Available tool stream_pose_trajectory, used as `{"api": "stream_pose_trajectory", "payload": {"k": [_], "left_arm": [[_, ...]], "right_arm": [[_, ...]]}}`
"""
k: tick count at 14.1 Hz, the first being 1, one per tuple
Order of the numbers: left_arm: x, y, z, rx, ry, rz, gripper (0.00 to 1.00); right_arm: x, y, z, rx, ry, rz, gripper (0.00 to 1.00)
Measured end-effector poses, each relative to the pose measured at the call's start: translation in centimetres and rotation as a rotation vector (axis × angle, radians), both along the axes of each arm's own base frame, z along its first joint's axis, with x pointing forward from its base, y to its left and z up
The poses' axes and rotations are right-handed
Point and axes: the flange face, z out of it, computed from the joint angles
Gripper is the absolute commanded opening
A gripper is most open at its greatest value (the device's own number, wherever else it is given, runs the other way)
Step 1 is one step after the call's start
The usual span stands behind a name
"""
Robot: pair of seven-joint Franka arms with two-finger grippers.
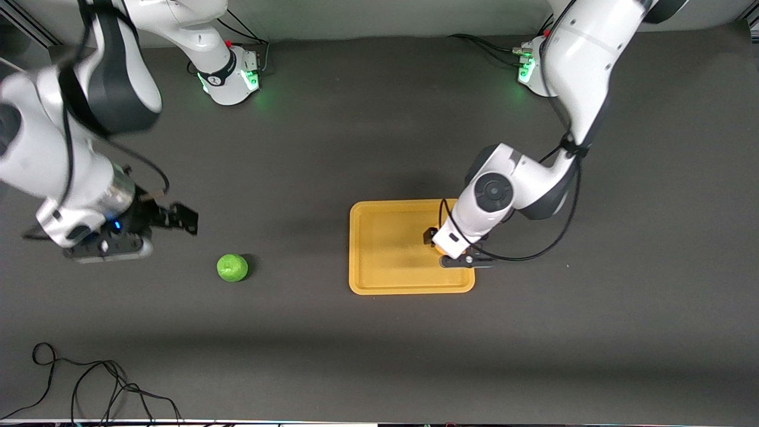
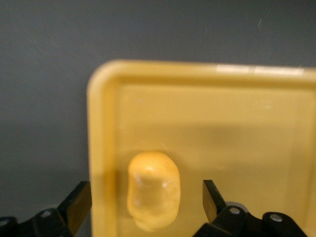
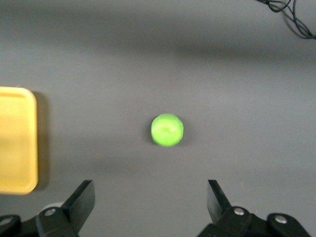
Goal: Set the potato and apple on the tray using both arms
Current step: 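Lower the potato onto the tray while the right gripper reaches the apple, then grasp the green apple with the right gripper while the left gripper withdraws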
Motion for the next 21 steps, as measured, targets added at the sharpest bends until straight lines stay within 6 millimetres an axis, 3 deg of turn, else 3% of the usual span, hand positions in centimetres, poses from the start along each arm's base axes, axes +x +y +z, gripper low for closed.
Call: {"api": "stream_pose_trajectory", "payload": {"k": [3,5,6,8,10,11,13,14,15,16,19,21], "left_arm": [[2.2,6.9,10.4,0.015,-0.089,0.059,0.98],[2.1,11.9,14.7,0.054,-0.103,0.043,0.98],[2.0,14.4,15.2,0.067,-0.114,0.032,0.99],[1.4,19.3,14.2,0.099,-0.109,-0.018,0.99],[0.3,23.9,13.8,0.134,-0.032,-0.036,1.0],[-0.1,25.6,14.5,0.148,0.017,-0.039,1.0],[-0.5,28.2,17.8,0.163,0.078,-0.057,1.0],[-0.6,28.8,19.2,0.166,0.087,-0.056,1.0],[-0.6,29.0,20.2,0.166,0.085,-0.051,1.0],[-0.4,29.1,20.9,0.166,0.077,-0.048,1.0],[-0.1,30.1,22.2,0.164,0.088,-0.029,1.0],[-0.1,30.8,22.5,0.165,0.102,-0.018,1.0]], "right_arm": [[2.4,0.3,-7.5,-0.003,0.014,-0.001,1.0],[3.2,0.5,-13.1,-0.006,0.027,0.001,1.0],[3.1,0.5,-15.8,-0.006,0.028,0.001,1.0],[2.2,0.3,-20.3,-0.003,0.006,0.001,1.0],[0.9,-0.1,-23.7,-0.003,0.0,-0.002,1.0],[0.3,-0.4,-25.0,-0.006,0.011,-0.004,1.0],[-0.2,-0.8,-26.9,-0.011,0.028,-0.009,1.0],[-0.3,-0.8,-27.7,-0.013,0.035,-0.01,0.92],[-0.4,-0.9,-28.4,-0.014,0.039,-0.01,0.57],[-0.4,-0.9,-28.7,-0.014,0.038,-0.009,0.36],[-0.1,-0.8,-28.4,-0.012,0.028,-0.009,0.36],[0.6,-0.6,-26.7,-0.008,-0.001,-0.008,0.36]]}}
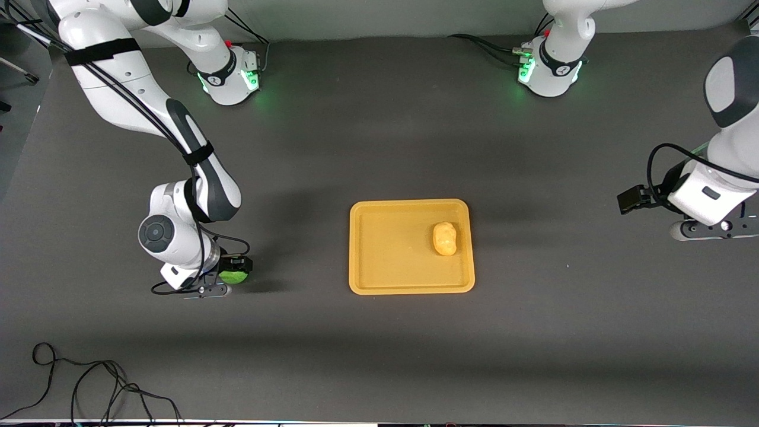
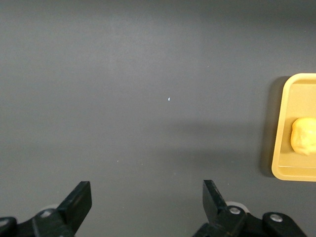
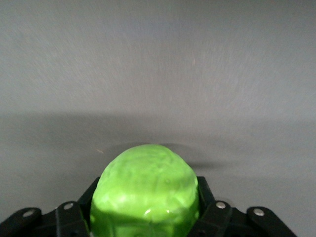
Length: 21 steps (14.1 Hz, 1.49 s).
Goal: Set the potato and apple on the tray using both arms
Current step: 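Grasp the green apple with the right gripper while the left gripper withdraws, then lift the apple and carry it over the tray with the right gripper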
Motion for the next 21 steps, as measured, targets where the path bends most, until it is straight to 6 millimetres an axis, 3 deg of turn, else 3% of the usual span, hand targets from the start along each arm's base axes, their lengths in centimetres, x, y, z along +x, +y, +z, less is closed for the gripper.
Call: {"api": "stream_pose_trajectory", "payload": {"k": [2,6,8,11,14,18,20,21], "left_arm": [[0.2,1.4,0.6,-0.001,-0.012,0.021,1.0],[0.2,2.3,1.3,-0.011,-0.014,0.039,1.0],[0.0,3.0,1.9,-0.02,-0.008,0.037,1.0],[-0.1,4.3,2.2,-0.065,-0.006,0.004,1.0],[-0.1,5.1,2.2,-0.108,-0.009,-0.01,1.0],[-0.1,2.9,2.5,-0.104,-0.013,-0.046,1.0],[-0.2,2.4,2.7,-0.099,-0.016,-0.054,1.0],[-0.2,2.6,2.9,-0.093,-0.018,-0.053,1.0]], "right_arm": [[0.7,0.1,3.8,0.003,-0.015,0.0,0.36],[1.4,1.1,14.6,0.002,0.022,-0.027,0.36],[1.8,4.0,19.3,0.005,0.03,-0.048,0.36],[0.9,12.0,23.0,0.008,0.032,-0.1,0.36],[-1.9,23.0,22.1,0.003,0.045,-0.171,0.36],[-7.8,38.4,17.6,-0.005,0.045,-0.226,0.36],[-10.4,44.1,15.7,0.001,0.032,-0.209,0.36],[-10.9,45.6,14.6,0.001,0.028,-0.204,0.36]]}}
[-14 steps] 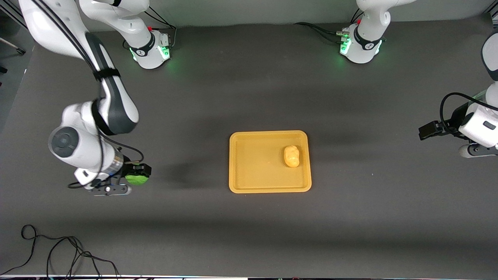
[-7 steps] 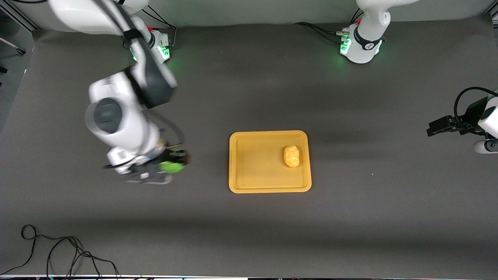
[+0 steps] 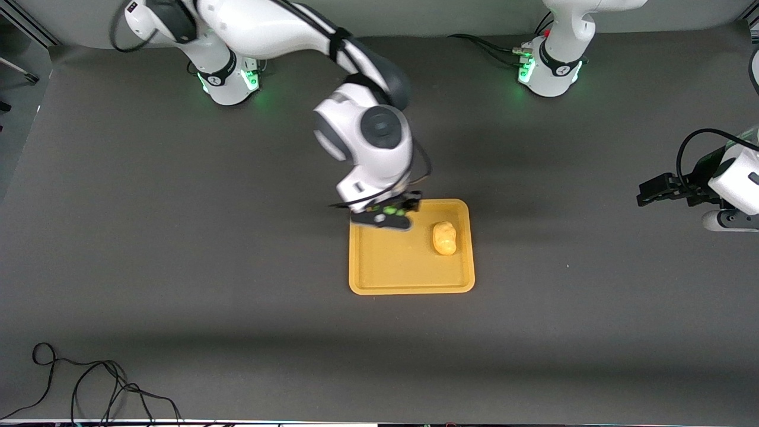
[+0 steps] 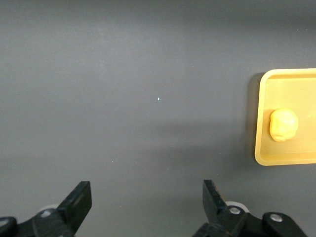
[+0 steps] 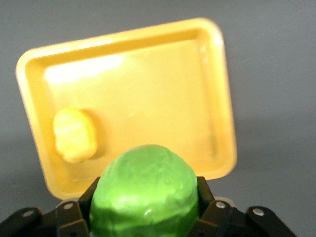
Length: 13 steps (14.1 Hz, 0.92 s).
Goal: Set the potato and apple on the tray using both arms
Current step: 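Lift the apple and carry it over the tray with the right gripper, then lower the apple beside the potato and open the right gripper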
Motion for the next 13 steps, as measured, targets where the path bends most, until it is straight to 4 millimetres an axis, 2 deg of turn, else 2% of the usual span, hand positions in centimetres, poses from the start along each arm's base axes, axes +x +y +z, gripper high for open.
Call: {"api": "stream_pose_trajectory", "payload": {"k": [2,5,7,10,13], "left_arm": [[-0.2,0.5,0.2,0.011,0.001,0.004,1.0],[-0.5,0.7,0.8,0.03,-0.007,0.0,1.0],[-0.7,0.7,1.4,0.044,-0.016,-0.004,1.0],[-1.0,0.3,2.2,0.046,-0.027,-0.013,1.0],[-1.0,-1.6,2.2,0.045,-0.03,-0.047,1.0]], "right_arm": [[0.8,0.7,-3.1,0.003,-0.008,-0.002,0.36],[2.6,0.3,-9.9,0.023,-0.03,-0.021,0.36],[3.0,0.4,-13.4,0.036,-0.046,-0.022,0.36],[3.2,0.4,-15.0,0.039,-0.053,-0.023,0.37],[3.8,-0.1,-15.7,0.041,-0.063,-0.033,0.39]]}}
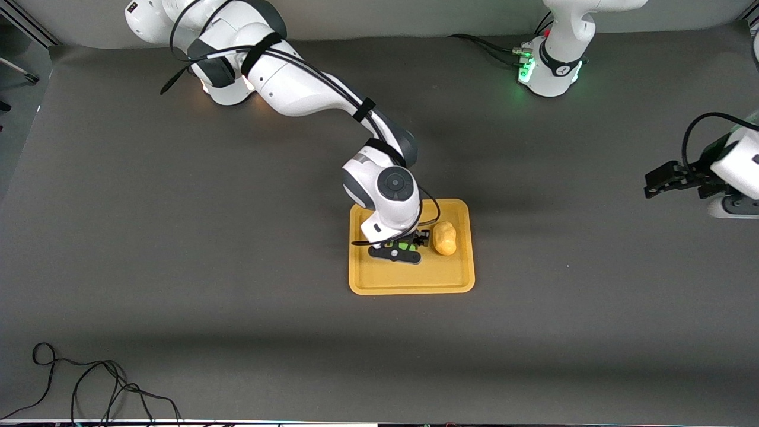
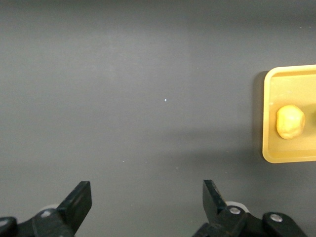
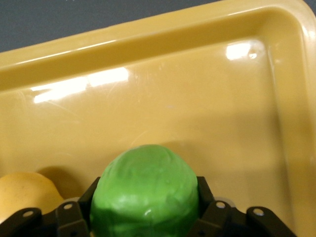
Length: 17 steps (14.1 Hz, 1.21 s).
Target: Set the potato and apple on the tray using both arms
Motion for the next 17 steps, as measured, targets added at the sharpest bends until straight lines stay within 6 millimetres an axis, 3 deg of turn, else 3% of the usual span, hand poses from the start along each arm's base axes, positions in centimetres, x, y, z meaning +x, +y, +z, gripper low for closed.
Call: {"api": "stream_pose_trajectory", "payload": {"k": [1,3,4,5,6,10,13,15,17], "left_arm": [[0.0,-0.3,0.0,0.0,-0.001,-0.005,1.0],[0.1,-0.2,0.0,0.001,-0.005,-0.005,1.0],[0.1,-0.1,0.0,0.002,-0.007,-0.003,1.0],[0.1,0.1,0.1,0.002,-0.008,0.0,1.0],[0.1,0.2,0.1,0.002,-0.01,0.002,1.0],[0.2,0.3,0.2,0.003,-0.015,0.001,1.0],[0.2,0.3,0.2,0.003,-0.015,-0.015,1.0],[0.1,0.3,0.1,0.003,-0.014,-0.018,1.0],[0.2,0.3,0.1,0.003,-0.013,-0.021,1.0]], "right_arm": [[0.1,-0.2,-0.3,-0.001,0.001,-0.003,0.45],[0.2,-0.3,-0.7,-0.001,0.001,-0.005,0.74],[0.2,-0.3,-0.8,-0.001,0.001,-0.005,0.76],[0.2,-0.4,-0.9,-0.002,0.002,-0.005,0.91],[0.4,-0.5,-0.9,-0.002,0.001,-0.007,1.0],[1.3,-0.9,0.4,-0.002,-0.012,-0.017,1.0],[1.4,-0.9,5.0,-0.021,0.006,-0.021,1.0],[1.1,-1.3,10.2,-0.039,0.025,-0.024,1.0],[0.5,-2.5,17.0,-0.057,0.037,-0.032,1.0]]}}
